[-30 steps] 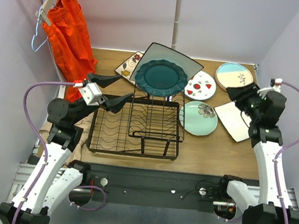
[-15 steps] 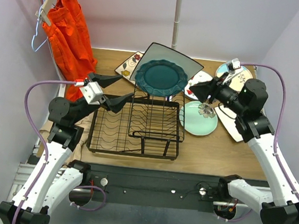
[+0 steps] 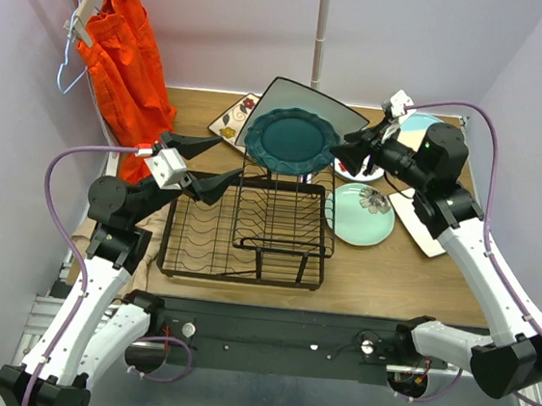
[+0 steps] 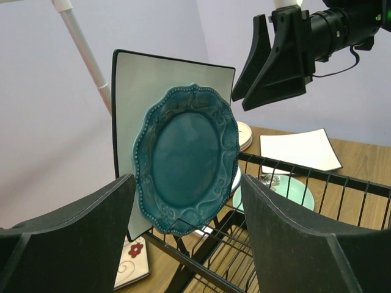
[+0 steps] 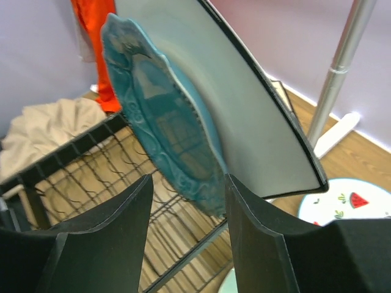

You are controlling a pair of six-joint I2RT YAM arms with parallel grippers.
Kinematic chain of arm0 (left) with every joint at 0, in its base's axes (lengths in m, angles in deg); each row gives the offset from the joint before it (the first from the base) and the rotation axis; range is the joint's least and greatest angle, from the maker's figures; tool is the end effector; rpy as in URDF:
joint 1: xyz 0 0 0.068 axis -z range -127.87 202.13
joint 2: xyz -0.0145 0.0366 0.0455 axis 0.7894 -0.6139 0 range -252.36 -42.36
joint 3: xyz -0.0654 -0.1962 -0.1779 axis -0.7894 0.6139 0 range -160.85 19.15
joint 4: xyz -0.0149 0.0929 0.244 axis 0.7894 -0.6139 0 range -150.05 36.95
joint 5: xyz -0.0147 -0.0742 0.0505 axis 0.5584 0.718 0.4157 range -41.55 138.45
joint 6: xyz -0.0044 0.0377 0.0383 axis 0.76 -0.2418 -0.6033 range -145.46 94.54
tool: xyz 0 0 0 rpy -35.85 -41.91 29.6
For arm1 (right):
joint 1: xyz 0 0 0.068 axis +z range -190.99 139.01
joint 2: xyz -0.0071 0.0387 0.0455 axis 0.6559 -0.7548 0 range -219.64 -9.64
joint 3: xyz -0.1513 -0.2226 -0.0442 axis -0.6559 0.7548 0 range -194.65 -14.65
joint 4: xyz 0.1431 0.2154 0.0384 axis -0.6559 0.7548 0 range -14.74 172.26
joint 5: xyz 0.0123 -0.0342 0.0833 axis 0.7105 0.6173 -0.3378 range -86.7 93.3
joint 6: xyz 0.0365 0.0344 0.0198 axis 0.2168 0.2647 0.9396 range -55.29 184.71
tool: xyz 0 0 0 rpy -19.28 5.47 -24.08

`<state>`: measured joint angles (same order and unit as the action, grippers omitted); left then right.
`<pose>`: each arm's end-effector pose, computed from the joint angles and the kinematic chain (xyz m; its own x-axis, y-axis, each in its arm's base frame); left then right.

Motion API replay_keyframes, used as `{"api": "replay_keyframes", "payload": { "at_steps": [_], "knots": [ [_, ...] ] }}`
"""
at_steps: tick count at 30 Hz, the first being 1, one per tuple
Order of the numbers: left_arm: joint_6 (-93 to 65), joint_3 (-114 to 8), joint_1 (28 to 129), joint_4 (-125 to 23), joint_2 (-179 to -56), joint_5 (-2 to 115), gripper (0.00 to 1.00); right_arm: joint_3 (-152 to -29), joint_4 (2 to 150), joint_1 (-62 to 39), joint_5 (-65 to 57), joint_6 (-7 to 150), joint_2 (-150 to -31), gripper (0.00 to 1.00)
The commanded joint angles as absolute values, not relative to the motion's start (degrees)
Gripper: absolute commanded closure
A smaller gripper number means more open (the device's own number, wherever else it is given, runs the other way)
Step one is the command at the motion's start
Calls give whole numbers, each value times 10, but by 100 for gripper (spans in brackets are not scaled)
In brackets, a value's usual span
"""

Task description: Unload the plates from the dish rack

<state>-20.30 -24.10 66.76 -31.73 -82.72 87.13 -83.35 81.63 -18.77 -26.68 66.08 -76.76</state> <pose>0.1428 -0.0603 0.3984 0.3279 -0.1583 -0.9314 0.7814 0.5996 0.1732 0.2387 0.1166 0.4147 -0.0960 -0.0170 -0.9952 -0.7865 0.6141 0.0654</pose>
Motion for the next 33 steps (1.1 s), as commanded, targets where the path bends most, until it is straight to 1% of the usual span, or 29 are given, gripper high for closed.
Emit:
{"api": "replay_keyframes", "payload": {
  "at_steps": [1,7,17,28,33],
  "knots": [
    [-212,-243,665,-314,-824,880,21,-867,811,-181,-230,589,-786,41],
    [-212,-243,665,-314,-825,882,21,-872,811,-180,-257,557,-806,39],
    [-212,-243,665,-313,-827,881,21,-879,815,-180,-351,520,-838,40],
    [-211,-243,665,-313,-827,882,21,-890,817,-170,-361,491,-868,41],
    [-211,-243,665,-313,-826,882,21,-894,816,-170,-362,477,-875,46]
  ]
}}
